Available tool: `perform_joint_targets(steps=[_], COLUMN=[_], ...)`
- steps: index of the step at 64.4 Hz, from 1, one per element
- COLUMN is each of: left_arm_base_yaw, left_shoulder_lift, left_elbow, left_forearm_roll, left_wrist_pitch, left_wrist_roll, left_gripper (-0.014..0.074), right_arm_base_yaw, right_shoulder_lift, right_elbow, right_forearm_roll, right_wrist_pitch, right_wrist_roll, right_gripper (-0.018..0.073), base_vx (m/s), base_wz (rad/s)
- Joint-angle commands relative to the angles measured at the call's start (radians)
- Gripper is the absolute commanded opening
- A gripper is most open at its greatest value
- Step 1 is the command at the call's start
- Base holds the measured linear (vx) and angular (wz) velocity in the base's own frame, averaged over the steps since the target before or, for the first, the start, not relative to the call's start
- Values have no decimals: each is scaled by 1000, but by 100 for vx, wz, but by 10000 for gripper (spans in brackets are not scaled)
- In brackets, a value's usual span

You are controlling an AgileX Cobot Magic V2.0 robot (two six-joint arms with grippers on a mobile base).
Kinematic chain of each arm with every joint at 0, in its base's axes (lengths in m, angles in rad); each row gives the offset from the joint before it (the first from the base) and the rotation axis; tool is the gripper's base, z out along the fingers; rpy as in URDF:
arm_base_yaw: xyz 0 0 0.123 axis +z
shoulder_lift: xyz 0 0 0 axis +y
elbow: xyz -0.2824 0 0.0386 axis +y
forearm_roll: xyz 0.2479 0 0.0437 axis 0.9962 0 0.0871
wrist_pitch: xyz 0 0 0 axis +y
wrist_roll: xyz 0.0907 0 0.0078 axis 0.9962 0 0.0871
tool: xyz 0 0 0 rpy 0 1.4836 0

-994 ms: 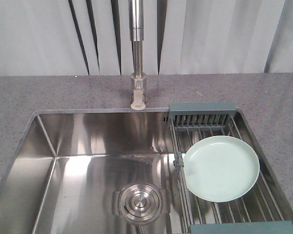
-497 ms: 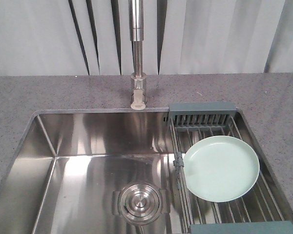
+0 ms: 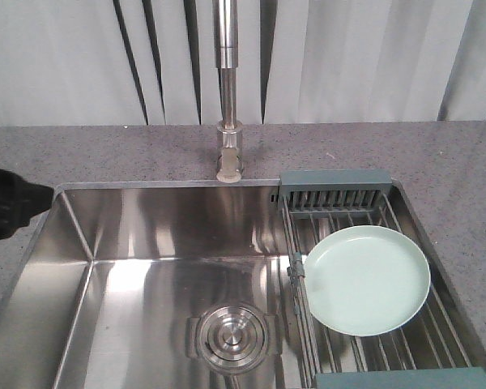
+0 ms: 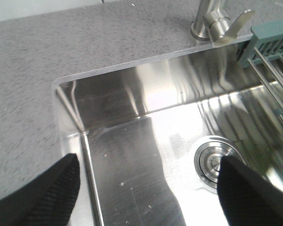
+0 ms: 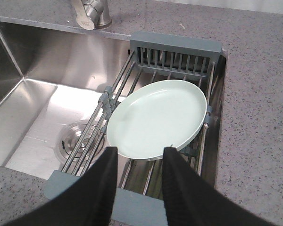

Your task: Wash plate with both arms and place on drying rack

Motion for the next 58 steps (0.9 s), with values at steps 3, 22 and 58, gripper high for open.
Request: perform_joint_targets(steps=[3,22,58], left_arm_base_yaw=[12,174,217], left_shoulder_lift=[107,318,531], left_elbow=[-102,-206,-207], left_forearm_roll=[-92,-533,-1135], left_wrist_pitch=[-44,8,32], left_wrist_roll=[81,502,1346], left_gripper=[551,551,501], right_arm_base_yaw=[-1,-1,-1], right_shoulder_lift=[11,11,11], right_elbow=[-23,-23,-23], right_forearm_roll=[5,5,5], right_wrist_pitch=[-63,-63,-63], right_wrist_roll=[-7,-7,-7], right_gripper=[229,229,229], base_vx=[0,0,0], base_wz=[0,0,0])
